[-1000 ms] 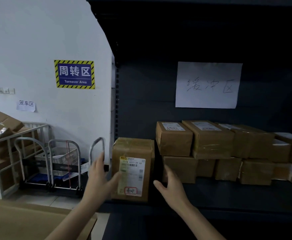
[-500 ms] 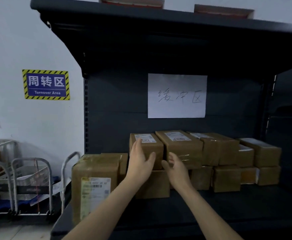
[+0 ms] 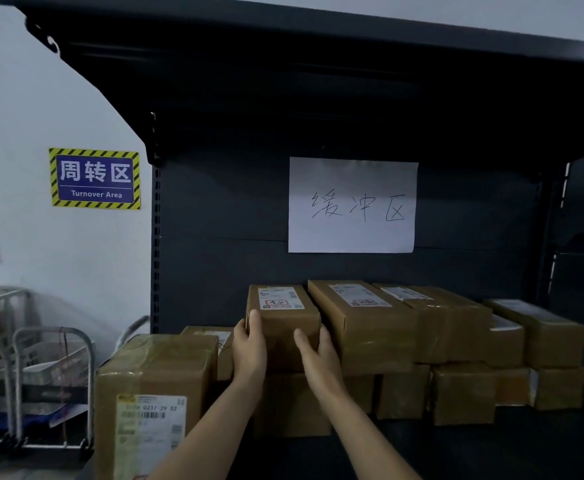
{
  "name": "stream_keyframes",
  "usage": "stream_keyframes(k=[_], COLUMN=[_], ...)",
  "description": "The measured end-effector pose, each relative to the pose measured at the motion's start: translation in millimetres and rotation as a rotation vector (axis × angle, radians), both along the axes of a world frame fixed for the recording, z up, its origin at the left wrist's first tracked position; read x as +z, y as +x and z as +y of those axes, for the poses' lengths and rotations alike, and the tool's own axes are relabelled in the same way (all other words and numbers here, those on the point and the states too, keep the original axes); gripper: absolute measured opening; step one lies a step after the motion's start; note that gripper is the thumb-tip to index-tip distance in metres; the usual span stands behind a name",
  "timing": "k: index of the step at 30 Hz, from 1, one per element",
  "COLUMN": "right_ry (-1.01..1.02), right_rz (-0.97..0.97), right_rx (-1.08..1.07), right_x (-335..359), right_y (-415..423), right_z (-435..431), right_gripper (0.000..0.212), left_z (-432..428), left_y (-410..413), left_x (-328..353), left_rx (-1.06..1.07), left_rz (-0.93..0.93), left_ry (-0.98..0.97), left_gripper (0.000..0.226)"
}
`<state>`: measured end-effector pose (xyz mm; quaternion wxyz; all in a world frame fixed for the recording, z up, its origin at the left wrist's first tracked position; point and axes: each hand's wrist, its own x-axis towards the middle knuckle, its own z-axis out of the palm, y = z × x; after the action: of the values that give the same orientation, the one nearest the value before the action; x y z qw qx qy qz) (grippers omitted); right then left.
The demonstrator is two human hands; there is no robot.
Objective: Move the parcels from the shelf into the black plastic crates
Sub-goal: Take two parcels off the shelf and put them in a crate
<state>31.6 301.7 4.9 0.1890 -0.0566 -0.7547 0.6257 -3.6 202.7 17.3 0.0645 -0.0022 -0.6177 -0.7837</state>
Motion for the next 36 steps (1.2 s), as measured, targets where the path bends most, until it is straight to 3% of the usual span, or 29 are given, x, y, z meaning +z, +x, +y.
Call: stream_keyframes(k=[4, 7, 9, 11, 14, 19, 27, 36], right_ry=[-0.054, -0.130, -0.172, -0.208, -0.180, -0.086, 0.113, 0.210], right_rz=[0.100, 0.166, 0.214, 0.234, 0.205, 0.137, 0.087, 0.070], right_rx=[-0.008, -0.017, -0.045, -0.070, -0.125, -0.163, -0.109, -0.094], right_x=[-9, -17, -23, -29, -39, -60, -83, -90], right_y=[19, 42, 59, 74, 94, 119, 137, 122], right_z=[1, 1, 0, 1, 3, 2, -7, -10], right_gripper=[0.044, 0.026, 0.032, 0.043, 0.046, 0.017, 0.047, 0.054], left_z=[-4, -8, -9, -11, -19, -38, -63, -80], left_y=[24, 51, 69, 85, 106, 133, 139, 146], left_x=[-8, -19, -25, -33, -46, -67, -94, -95], left_rx=[0.032, 0.060, 0.066, 0.074, 0.045, -0.074, -0.235, -0.253], left_rz=[0.043, 0.115, 0.145, 0.150, 0.171, 0.256, 0.258, 0.235], left_ry=[0.016, 0.004, 0.019, 0.024, -0.025, -0.165, -0.417, -0.665], left_gripper=[0.052, 0.025, 0.009, 0.007, 0.011, 0.023, 0.054, 0.067])
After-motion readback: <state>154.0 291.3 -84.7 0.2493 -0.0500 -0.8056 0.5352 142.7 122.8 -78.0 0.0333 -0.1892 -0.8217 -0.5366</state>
